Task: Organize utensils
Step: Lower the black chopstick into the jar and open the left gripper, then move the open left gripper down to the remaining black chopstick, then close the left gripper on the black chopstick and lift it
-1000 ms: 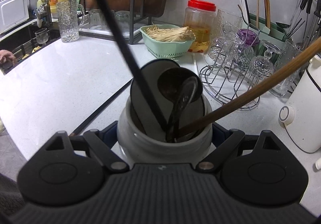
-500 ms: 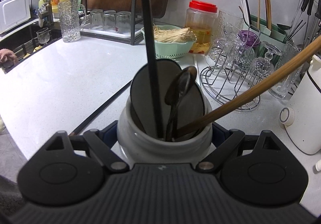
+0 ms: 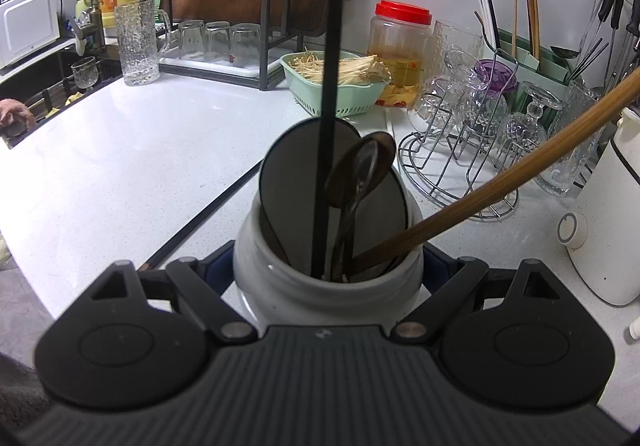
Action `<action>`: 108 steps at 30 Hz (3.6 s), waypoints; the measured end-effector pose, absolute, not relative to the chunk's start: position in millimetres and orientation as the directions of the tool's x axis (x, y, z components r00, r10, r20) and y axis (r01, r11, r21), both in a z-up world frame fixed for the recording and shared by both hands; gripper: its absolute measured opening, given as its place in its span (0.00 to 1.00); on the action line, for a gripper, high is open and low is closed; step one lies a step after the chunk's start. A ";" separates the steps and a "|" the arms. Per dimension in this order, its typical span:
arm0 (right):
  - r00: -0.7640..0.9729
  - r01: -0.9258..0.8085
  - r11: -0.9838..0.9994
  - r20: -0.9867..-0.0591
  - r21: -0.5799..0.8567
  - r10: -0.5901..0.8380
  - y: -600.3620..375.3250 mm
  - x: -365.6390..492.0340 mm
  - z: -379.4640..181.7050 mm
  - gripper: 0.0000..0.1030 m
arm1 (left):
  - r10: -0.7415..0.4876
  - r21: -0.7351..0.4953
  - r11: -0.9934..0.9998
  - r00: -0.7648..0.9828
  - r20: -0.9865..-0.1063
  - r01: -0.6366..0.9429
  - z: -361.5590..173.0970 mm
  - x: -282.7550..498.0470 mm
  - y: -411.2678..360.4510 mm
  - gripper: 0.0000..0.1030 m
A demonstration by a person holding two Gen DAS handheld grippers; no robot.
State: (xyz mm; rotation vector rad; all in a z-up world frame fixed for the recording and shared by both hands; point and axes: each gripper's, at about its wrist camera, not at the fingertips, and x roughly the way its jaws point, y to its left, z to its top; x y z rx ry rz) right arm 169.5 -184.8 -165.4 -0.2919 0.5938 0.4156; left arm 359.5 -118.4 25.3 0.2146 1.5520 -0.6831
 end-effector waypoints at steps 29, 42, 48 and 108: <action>0.760 -0.395 0.908 -0.605 -0.141 0.237 -177.4 172.2 -164.1 0.89 | -0.364 -0.234 0.859 0.223 -0.904 0.455 39.4 317.5 -13.8 0.38; 0.784 -0.320 0.937 -0.594 -0.141 0.178 -170.3 171.3 -165.1 0.89 | -0.366 -0.284 0.922 0.354 -0.861 0.263 -34.7 288.7 70.8 0.38; 0.772 -0.313 0.946 -0.604 -0.088 0.199 -173.0 174.2 -162.4 0.95 | -0.359 -0.313 0.932 0.361 -0.861 0.181 -87.3 270.4 82.2 0.38; 0.784 -0.335 0.937 -0.581 -0.100 0.219 -185.0 154.1 -154.3 0.87 | -0.176 -0.153 0.984 0.317 -0.932 0.096 -187.3 201.0 17.7 0.06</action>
